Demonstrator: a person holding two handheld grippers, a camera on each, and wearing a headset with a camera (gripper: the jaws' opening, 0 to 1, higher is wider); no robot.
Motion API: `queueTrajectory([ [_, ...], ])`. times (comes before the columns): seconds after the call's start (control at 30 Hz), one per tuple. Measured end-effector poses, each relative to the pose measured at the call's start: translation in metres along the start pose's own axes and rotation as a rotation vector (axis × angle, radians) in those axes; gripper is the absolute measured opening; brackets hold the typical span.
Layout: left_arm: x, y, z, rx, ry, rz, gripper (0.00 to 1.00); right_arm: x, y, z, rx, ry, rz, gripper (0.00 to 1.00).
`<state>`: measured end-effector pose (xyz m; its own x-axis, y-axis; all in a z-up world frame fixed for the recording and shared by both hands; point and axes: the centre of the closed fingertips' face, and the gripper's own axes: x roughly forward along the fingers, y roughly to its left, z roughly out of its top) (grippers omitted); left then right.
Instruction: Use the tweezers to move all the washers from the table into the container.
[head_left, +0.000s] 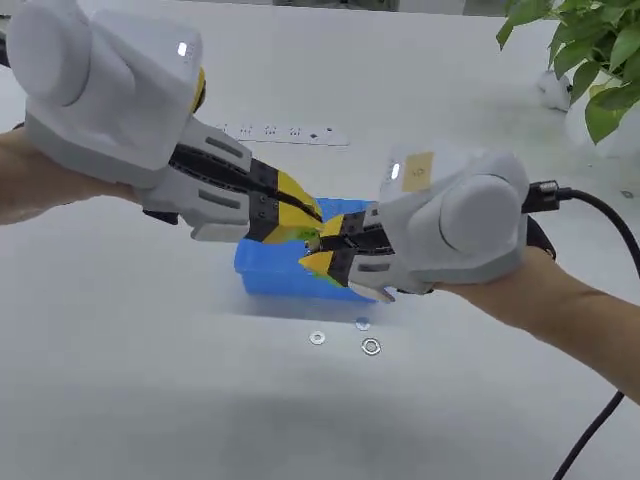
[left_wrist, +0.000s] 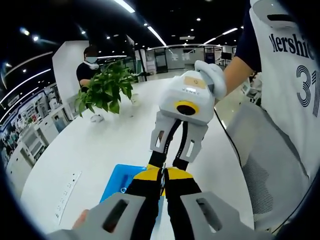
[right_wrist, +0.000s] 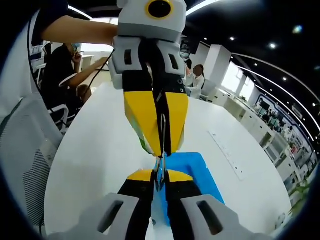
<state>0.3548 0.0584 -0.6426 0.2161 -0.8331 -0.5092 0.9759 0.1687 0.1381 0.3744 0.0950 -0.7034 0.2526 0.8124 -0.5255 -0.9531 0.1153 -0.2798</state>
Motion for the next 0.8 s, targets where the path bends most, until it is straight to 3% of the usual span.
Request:
queueTrajectory([
  [0.17, 0.008, -0.020, -0.005, -0.019, 0.017, -0.027, 0.06, 0.000, 0.020, -0.009, 0.018, -0.011, 0.019, 0.11],
  [0.33, 0.016, -0.032, -0.016, -0.047, 0.035, -0.044, 0.06, 0.004, 0.035, -0.021, 0.054, -0.012, 0.041, 0.11],
  [0.5, 0.019, -0.032, -0.030, -0.067, 0.049, -0.050, 0.06, 0.010, 0.040, -0.031, 0.076, 0.003, 0.060, 0.11],
  [0.8, 0.024, -0.019, -0.046, -0.102, 0.056, -0.058, 0.06, 0.017, 0.035, -0.043, 0.113, 0.016, 0.061, 0.12],
])
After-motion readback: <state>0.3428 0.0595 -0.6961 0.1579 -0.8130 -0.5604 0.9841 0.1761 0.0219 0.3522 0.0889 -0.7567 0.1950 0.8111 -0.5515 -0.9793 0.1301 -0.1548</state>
